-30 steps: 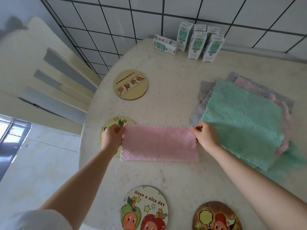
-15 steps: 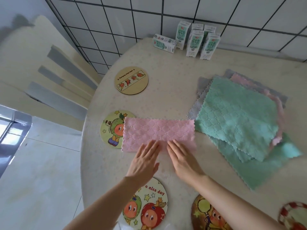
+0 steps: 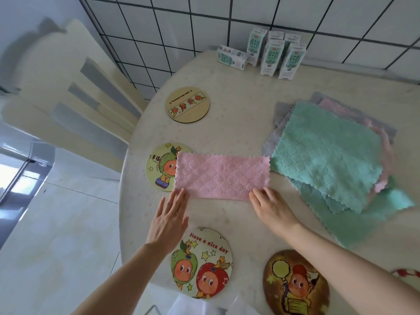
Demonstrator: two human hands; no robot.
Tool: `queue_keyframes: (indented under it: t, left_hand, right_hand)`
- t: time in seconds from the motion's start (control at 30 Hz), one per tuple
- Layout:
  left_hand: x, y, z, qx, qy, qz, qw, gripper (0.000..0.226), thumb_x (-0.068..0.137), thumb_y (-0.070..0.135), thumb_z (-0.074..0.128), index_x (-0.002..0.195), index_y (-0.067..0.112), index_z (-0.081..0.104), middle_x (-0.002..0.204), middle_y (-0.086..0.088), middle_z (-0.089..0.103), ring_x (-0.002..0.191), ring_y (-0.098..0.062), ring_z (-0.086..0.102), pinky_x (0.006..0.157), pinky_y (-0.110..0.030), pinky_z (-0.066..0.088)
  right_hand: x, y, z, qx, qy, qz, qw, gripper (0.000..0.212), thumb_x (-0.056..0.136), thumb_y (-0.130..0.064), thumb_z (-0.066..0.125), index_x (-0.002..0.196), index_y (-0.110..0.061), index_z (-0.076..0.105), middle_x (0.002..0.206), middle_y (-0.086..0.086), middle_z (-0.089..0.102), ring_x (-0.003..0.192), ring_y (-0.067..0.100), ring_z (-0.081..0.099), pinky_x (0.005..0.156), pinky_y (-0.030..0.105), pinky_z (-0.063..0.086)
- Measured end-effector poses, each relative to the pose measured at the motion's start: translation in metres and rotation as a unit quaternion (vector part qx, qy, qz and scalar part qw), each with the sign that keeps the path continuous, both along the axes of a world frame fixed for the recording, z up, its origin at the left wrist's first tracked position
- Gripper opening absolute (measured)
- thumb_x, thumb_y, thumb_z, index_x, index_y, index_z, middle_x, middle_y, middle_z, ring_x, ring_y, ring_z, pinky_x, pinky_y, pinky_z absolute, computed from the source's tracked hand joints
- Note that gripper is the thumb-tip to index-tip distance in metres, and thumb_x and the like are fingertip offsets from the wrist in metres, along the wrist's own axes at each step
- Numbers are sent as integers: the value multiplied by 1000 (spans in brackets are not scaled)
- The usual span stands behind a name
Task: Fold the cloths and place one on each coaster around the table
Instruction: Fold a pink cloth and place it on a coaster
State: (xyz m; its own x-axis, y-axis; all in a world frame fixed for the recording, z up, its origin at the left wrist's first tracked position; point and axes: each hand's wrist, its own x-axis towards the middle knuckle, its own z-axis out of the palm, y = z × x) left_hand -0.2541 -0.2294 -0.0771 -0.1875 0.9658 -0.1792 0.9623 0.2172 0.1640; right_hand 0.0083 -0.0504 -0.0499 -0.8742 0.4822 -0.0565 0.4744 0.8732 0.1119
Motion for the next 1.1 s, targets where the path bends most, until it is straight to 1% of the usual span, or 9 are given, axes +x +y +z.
queue_keyframes:
  t: [0.17,0.33,0.47,0.57,0.7,0.77,0.9,1.0,1.1]
  left_hand:
    - [33,21,6,18,-44,-55,997,65,93,27,47,150,18,19,157,-2,18,146,-23,11,118,-47,14]
    - [59,41,11,3,-88,-58,994,77,91,22,54,151,26,7,159,2,8,147,-23,4,117,-53,8]
    - [75,47,13,17,-86,-93,992,84,84,21,67,150,23,15,157,-3,22,145,-25,18,115,-54,17]
    - [83,39,16,58,-81,-132,986,69,77,16,74,140,14,45,144,-8,46,136,-29,39,110,-52,29]
    - [75,16,10,90,-86,-177,976,52,85,7,54,136,16,50,145,-6,45,138,-27,35,111,-49,32]
    - [69,5,9,93,-97,-218,967,54,85,9,50,138,20,48,146,-4,43,139,-24,32,114,-44,26]
    - [61,-13,12,69,-149,-248,955,61,83,11,64,140,21,44,147,-2,41,139,-21,33,112,-43,31]
    - [57,-22,17,61,-203,-225,951,53,89,17,49,142,20,41,148,-2,39,139,-20,33,113,-41,30]
    - [52,-29,24,66,-257,-163,950,48,91,22,44,139,18,46,146,1,42,138,-15,35,112,-33,31]
  right_hand:
    - [-18,9,10,6,-6,-15,1000,25,64,6,50,82,-6,63,77,8,58,61,27,53,46,33,44]
    - [-12,-10,26,-36,18,6,999,28,53,10,61,76,-7,62,80,9,59,66,27,57,52,34,46]
    - [-6,-54,34,-130,52,22,990,25,73,6,53,92,-7,62,86,6,60,79,23,57,64,31,51]
    - [-6,-84,46,-198,109,41,973,27,86,-2,45,107,-7,62,90,4,63,83,19,58,71,28,53]
    - [2,-92,50,-206,105,72,970,18,91,-12,51,101,-8,64,90,2,66,83,16,60,73,28,54]
    - [6,-83,45,-189,107,77,973,25,84,-4,56,108,-6,64,100,5,67,92,18,63,82,29,54]
    - [7,-62,29,-130,42,122,983,52,82,2,35,129,-4,53,131,10,57,119,23,56,96,32,49]
    - [6,-57,15,-133,-46,174,975,68,77,2,61,141,-7,39,145,8,43,131,22,44,104,36,43]
    - [7,-54,6,-138,-81,194,968,80,68,-4,76,139,-8,41,144,6,45,129,20,47,103,34,44]
